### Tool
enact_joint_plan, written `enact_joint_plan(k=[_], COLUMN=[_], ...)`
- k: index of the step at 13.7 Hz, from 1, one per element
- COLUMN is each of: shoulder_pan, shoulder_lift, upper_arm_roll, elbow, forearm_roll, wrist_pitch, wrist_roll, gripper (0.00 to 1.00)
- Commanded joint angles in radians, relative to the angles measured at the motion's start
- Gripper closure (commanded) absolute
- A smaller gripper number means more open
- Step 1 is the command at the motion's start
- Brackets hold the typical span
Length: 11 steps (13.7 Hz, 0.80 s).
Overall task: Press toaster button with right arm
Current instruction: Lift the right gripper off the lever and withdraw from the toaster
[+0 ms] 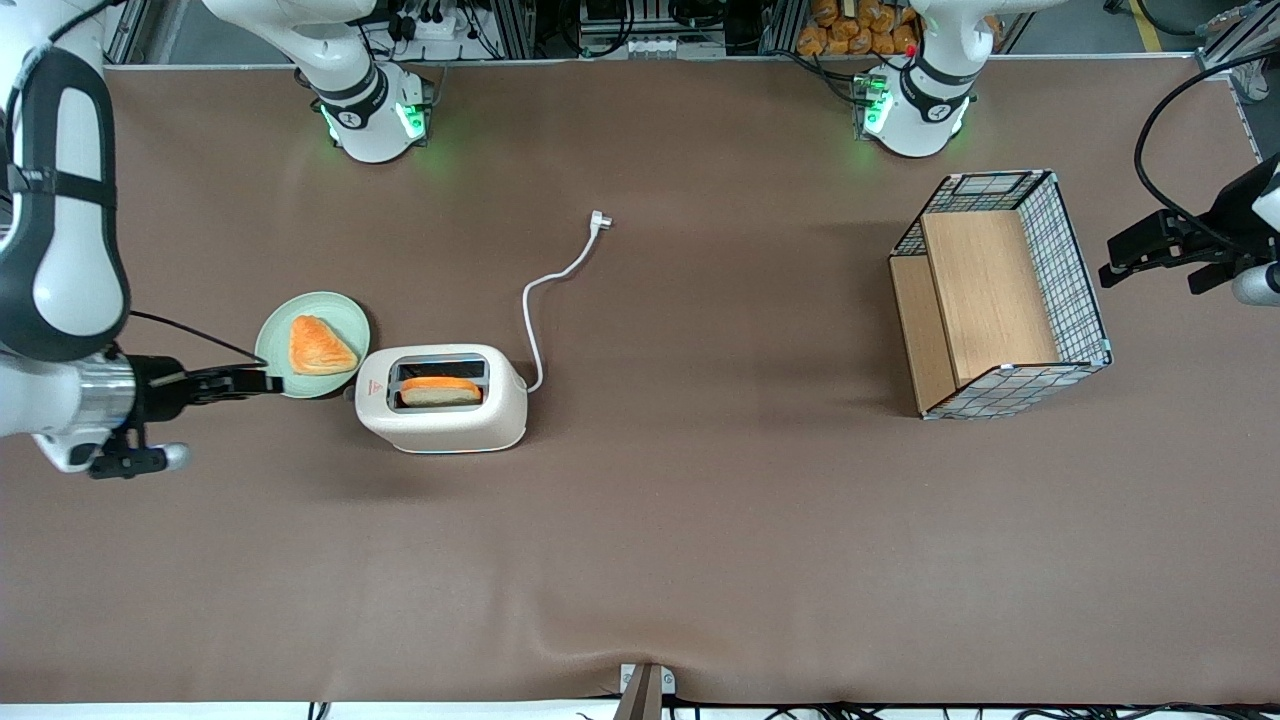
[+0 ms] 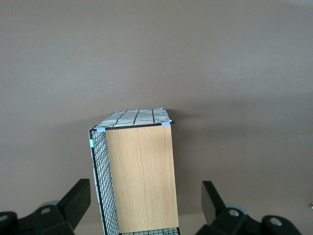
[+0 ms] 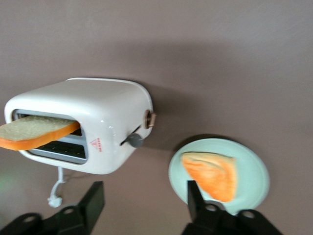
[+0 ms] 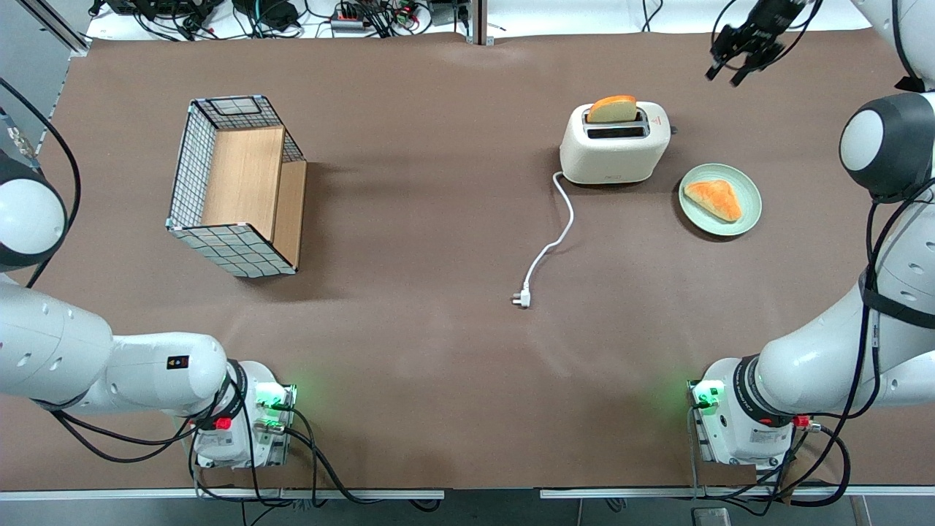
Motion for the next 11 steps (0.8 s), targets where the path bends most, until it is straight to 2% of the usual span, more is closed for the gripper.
enact_joint_plan(k=[1,5,6,8,11], shoulder_pan=[0.009,0.0,0.0,-0.003,-0.009], shoulder_lift=[-0.01,-0.011,-0.031,-0.08,-0.189], upper_arm_roll=[0.005,0.0,-0.001,0.005,0.006], elbow=[0.117,0.218,0.22,0.218,0.183], forearm_roll=[-0.093,-0.109,-0.112,-0.184,-0.183], wrist_pitch=[-0.089,-0.164,-0.176,-0.173,-0.173], wrist_roll=[0.01,0.012,0.021,0.022,0.025], gripper=[0.0,0.0,0.0,0.0,0.0])
